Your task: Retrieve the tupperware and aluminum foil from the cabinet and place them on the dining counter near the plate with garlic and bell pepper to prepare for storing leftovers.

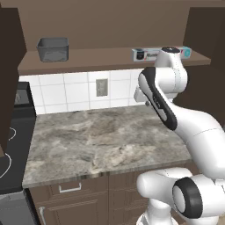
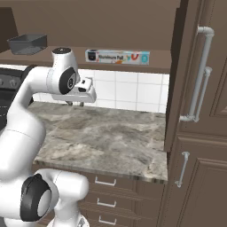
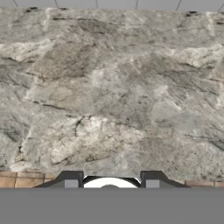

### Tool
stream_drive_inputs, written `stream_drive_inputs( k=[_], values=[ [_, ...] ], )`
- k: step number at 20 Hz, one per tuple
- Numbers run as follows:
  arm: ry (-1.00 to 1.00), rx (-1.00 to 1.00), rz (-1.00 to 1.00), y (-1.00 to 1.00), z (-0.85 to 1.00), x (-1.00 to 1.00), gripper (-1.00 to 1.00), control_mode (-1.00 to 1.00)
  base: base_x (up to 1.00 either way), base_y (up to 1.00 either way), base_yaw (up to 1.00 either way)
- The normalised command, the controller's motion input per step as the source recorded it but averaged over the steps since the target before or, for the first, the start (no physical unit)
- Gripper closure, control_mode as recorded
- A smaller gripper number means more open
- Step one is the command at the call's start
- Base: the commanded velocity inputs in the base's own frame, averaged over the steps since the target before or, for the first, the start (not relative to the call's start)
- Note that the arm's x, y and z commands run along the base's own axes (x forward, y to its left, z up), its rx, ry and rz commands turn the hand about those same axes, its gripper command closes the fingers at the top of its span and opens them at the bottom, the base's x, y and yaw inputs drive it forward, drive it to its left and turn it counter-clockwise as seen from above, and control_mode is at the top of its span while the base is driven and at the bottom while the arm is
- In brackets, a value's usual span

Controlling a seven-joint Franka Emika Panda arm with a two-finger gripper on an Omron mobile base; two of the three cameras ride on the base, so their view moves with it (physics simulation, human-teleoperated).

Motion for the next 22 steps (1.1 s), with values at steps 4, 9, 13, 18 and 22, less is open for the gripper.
stream_drive_inputs(
  k=[4,9,13,18,22],
  values=[
    [-0.01,0.00,0.00,-0.01,-0.03,0.00,-1.00,-1.00,0.00,0.00,0.00],
    [-0.17,0.00,-0.01,0.05,0.05,-0.16,-1.00,-1.00,0.00,0.00,0.00],
    [-0.20,0.00,-0.02,0.00,0.69,-0.01,-1.00,-1.00,0.00,0.00,0.00],
    [-0.20,0.07,-0.10,-0.20,0.90,0.01,-1.00,-1.00,0.00,0.00,0.00],
    [-0.19,0.13,-0.22,-0.20,0.83,0.07,-1.00,-1.00,0.00,0.00,0.00]
  ],
)
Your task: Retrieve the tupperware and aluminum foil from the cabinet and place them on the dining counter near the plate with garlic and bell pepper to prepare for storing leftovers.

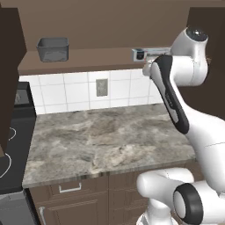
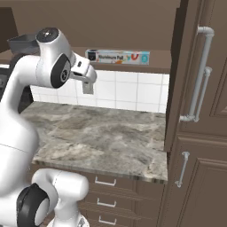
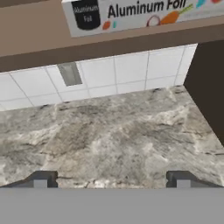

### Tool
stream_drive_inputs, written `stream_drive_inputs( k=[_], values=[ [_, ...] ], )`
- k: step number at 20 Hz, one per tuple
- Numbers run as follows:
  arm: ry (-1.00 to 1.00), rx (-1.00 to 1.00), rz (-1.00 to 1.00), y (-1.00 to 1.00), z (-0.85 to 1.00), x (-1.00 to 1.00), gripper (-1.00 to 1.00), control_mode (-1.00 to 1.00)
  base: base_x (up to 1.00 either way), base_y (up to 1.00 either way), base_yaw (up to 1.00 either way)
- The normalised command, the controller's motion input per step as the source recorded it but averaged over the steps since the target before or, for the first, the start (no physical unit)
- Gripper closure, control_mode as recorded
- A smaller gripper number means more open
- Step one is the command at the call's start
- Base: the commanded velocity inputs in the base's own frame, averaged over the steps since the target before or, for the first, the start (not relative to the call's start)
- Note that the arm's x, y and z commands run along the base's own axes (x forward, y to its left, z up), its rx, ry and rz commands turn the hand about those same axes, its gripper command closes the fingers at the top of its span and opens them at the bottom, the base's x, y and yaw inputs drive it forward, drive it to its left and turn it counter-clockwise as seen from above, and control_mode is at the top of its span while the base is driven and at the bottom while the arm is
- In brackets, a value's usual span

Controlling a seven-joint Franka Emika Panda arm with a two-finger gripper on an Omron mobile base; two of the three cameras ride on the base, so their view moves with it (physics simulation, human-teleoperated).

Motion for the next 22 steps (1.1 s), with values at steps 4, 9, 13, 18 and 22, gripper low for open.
stream_drive_inputs(
  k=[4,9,13,18,22],
  values=[
    [-0.24,0.14,-0.29,-0.22,0.44,0.10,-1.00,-1.00,0.00,0.00,0.00],
    [-0.33,0.02,-0.27,0.04,0.25,0.12,-1.00,-1.00,0.00,0.00,0.00],
    [-0.28,0.00,-0.25,0.28,0.01,0.31,-1.00,-1.00,0.00,0.00,0.00],
    [-0.02,-0.03,-0.18,0.14,-0.01,0.38,-1.00,-1.00,0.00,0.00,0.00],
    [0.00,0.00,-0.05,0.00,0.00,0.01,-1.00,-1.00,0.00,0.00,0.00]
  ],
)
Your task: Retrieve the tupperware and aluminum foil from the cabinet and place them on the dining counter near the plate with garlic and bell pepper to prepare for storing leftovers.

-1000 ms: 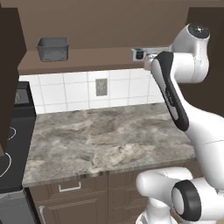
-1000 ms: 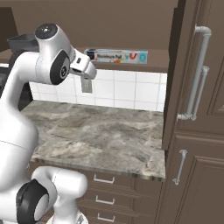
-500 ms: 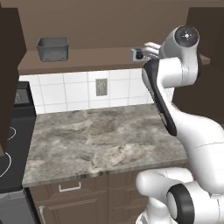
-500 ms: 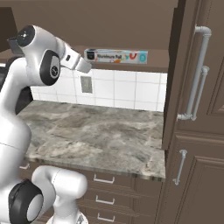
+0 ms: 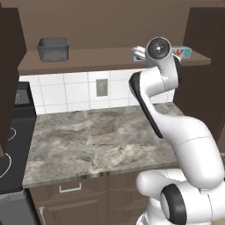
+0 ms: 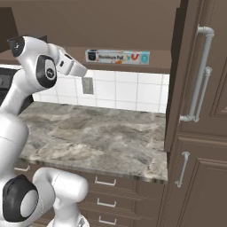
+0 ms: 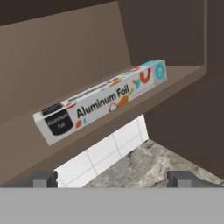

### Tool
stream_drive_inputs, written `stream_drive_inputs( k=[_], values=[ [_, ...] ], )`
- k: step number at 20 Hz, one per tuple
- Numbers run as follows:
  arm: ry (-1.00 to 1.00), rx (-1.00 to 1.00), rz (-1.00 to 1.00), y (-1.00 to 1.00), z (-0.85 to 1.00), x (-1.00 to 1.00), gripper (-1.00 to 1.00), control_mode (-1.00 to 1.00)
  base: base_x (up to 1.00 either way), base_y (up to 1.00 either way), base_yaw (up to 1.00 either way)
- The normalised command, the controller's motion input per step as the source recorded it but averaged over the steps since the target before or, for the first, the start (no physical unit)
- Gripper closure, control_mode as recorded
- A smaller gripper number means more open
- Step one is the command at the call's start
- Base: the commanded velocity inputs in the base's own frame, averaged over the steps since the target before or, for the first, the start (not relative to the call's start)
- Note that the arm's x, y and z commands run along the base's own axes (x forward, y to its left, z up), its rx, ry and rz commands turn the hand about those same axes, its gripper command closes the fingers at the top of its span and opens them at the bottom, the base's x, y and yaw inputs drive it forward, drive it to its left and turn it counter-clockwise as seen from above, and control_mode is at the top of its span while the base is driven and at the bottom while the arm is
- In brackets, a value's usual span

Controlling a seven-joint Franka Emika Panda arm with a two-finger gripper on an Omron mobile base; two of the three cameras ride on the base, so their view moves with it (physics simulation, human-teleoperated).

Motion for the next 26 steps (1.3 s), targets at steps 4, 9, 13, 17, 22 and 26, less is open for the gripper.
stream_drive_inputs(
  k=[4,9,13,17,22,26],
  values=[
    [0.03,-0.04,-0.04,0.46,0.06,0.13,-1.00,-1.00,0.00,0.00,0.00],
    [0.12,-0.04,-0.04,0.40,0.11,0.38,-1.00,-1.00,0.00,0.00,0.00],
    [0.11,0.00,-0.03,0.23,0.02,0.52,-1.00,-1.00,0.00,0.00,0.00],
    [0.00,-0.04,-0.05,0.11,0.00,0.49,-1.00,-1.00,0.00,0.00,0.00],
    [0.00,-0.03,-0.08,0.01,-0.02,0.45,-1.00,-1.00,0.00,0.00,0.00],
    [0.02,0.00,-0.10,0.00,-0.09,0.45,-1.00,-1.00,0.00,0.00,0.00]
  ],
)
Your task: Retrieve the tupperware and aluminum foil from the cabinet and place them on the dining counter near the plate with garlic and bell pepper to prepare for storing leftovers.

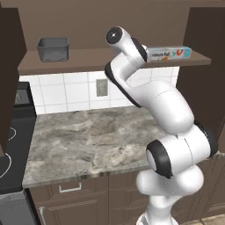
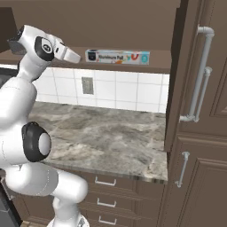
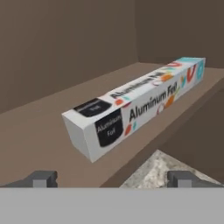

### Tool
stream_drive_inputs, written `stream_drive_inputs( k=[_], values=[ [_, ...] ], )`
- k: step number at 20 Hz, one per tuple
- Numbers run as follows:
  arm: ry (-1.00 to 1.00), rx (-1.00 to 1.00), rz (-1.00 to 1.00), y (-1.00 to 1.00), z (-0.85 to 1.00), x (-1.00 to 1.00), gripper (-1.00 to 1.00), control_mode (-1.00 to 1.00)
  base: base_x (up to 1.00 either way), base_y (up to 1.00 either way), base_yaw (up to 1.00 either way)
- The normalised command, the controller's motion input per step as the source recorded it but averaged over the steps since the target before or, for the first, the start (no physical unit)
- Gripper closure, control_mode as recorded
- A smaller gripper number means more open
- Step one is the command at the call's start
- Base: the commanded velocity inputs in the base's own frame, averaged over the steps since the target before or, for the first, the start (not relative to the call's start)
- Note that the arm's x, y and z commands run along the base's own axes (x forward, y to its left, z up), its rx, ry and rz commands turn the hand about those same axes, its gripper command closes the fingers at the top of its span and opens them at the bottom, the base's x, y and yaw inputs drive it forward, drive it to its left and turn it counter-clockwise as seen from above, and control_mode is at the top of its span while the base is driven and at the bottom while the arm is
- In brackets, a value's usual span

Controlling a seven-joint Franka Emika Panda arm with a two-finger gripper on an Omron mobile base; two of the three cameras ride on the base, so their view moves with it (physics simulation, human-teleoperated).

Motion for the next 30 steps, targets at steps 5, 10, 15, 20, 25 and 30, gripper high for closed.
stream_drive_inputs(
  k=[5,10,15,20,25,30],
  values=[
    [0.13,0.00,-0.09,0.00,0.00,0.50,-1.00,-1.00,0.00,0.00,0.00],
    [0.15,0.00,-0.06,0.00,0.00,0.52,-1.00,-1.00,0.00,0.00,0.00],
    [0.04,0.00,-0.02,0.00,-0.07,0.45,-1.00,-1.00,0.00,0.00,0.00],
    [0.00,0.00,-0.02,-0.02,-0.12,0.42,-1.00,-1.00,0.00,0.00,0.00],
    [-0.01,0.00,-0.06,-0.14,-0.18,0.34,-1.00,-1.00,0.00,0.00,0.00],
    [-0.04,0.00,-0.14,-0.35,-0.30,0.18,-1.00,-1.00,0.00,0.00,0.00]
  ],
)
